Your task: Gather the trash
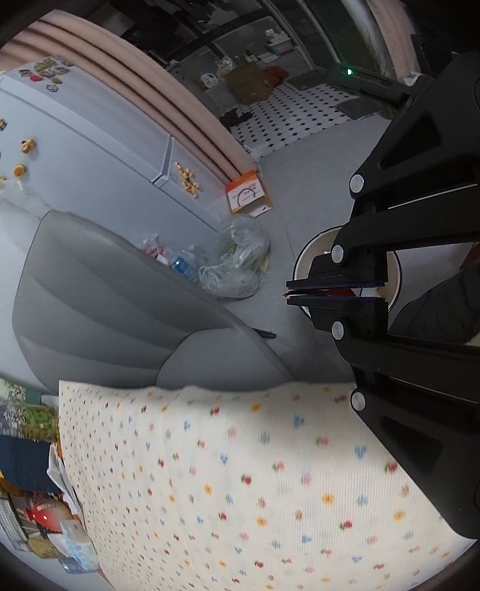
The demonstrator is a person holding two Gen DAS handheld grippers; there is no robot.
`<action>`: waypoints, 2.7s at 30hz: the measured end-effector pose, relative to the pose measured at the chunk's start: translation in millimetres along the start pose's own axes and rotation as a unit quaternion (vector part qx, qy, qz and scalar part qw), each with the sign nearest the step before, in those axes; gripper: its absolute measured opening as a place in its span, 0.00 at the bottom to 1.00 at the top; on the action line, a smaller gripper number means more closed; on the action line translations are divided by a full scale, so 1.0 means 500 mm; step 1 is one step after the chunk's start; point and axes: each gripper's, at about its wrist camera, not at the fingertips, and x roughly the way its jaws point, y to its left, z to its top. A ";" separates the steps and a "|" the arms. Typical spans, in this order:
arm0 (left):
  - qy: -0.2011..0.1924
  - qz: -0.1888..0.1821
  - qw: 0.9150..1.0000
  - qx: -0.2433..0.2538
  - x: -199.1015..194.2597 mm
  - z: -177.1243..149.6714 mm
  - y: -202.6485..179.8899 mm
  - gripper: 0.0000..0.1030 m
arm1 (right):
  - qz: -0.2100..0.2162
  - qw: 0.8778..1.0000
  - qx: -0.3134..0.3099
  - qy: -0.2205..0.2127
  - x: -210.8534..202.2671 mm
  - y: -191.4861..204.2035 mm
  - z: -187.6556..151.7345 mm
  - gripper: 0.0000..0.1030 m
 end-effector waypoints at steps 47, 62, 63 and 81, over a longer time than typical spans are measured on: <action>-0.102 -0.013 0.994 -0.030 -0.282 0.006 0.101 0.94 | 0.000 0.987 -0.122 -0.100 -0.294 0.242 -0.001 0.92; -0.171 0.013 0.985 -0.028 -0.476 -0.012 0.166 0.94 | -0.009 0.974 -0.173 -0.144 -0.408 0.395 -0.046 0.92; -0.175 0.017 0.984 -0.027 -0.488 -0.017 0.166 0.94 | -0.009 0.974 -0.176 -0.145 -0.413 0.403 -0.050 0.92; -0.215 0.069 0.974 -0.010 -0.632 -0.081 0.204 0.94 | 0.031 0.956 -0.249 -0.152 -0.476 0.514 -0.129 0.92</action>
